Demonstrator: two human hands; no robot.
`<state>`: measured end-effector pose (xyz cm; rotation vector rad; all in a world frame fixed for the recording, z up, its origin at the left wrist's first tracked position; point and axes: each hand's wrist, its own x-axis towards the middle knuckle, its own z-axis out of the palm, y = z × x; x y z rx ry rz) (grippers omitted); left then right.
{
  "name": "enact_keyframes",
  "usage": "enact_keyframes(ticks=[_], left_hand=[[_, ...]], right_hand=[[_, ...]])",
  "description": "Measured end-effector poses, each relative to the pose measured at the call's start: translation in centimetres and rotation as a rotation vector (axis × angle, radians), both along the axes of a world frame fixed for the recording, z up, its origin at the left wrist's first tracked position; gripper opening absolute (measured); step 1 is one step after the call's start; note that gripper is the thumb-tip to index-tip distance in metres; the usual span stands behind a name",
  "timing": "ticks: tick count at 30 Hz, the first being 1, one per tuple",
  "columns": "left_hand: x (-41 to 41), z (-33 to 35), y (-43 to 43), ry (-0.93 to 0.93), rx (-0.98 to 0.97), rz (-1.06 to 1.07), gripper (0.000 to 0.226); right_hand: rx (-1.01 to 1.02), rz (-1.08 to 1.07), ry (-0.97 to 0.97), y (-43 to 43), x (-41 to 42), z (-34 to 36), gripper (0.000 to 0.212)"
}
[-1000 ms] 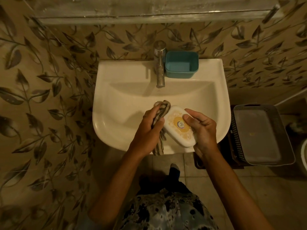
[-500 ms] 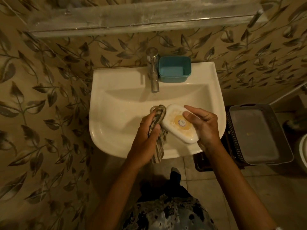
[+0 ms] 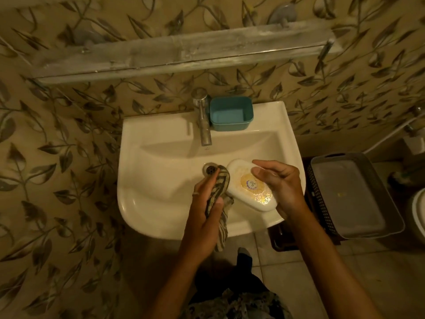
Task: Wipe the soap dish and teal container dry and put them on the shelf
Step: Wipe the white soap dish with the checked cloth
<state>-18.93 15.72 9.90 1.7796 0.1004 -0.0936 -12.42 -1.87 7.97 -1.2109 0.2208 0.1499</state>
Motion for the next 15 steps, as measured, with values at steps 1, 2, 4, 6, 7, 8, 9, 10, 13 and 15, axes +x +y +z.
enact_keyframes(ticks=[1, 2, 4, 6, 7, 8, 9, 10, 13, 15], left_hand=[[-0.4, -0.2, -0.2, 0.010, -0.011, 0.007, 0.047], [-0.6, -0.3, -0.4, 0.020, -0.017, 0.014, 0.047], [-0.3, -0.2, -0.5, 0.031, -0.006, 0.018, 0.050], [0.6, 0.2, -0.2, 0.023, 0.018, -0.016, 0.049], [1.1, 0.5, -0.1, 0.023, 0.024, -0.046, 0.048], [1.5, 0.7, -0.1, 0.027, 0.019, -0.073, 0.048], [1.7, 0.9, -0.1, 0.031, 0.007, -0.091, 0.049], [1.7, 1.0, -0.2, 0.029, 0.003, -0.092, 0.049], [1.1, 0.7, -0.4, 0.020, 0.017, -0.023, 0.050], [0.3, 0.3, -0.5, 0.052, -0.001, 0.031, 0.047]], right_hand=[[-0.014, 0.020, -0.002, -0.1, -0.1, -0.1, 0.019], [-0.031, 0.068, -0.008, -0.1, -0.3, -0.1, 0.019], [-0.066, 0.204, -0.021, -0.2, -0.5, -0.3, 0.019], [-0.085, 0.340, -0.041, -0.2, -0.8, -0.4, 0.020], [-0.092, 0.384, -0.050, -0.3, -0.9, -0.4, 0.022], [-0.098, 0.405, -0.059, -0.3, -0.9, -0.3, 0.023], [-0.103, 0.409, -0.067, -0.4, -0.8, -0.2, 0.023], [-0.107, 0.400, -0.077, -0.4, -0.6, -0.1, 0.022], [-0.091, 0.266, -0.076, -0.4, -0.1, 0.2, 0.019], [-0.045, 0.138, -0.031, -0.4, 0.1, 0.0, 0.018]])
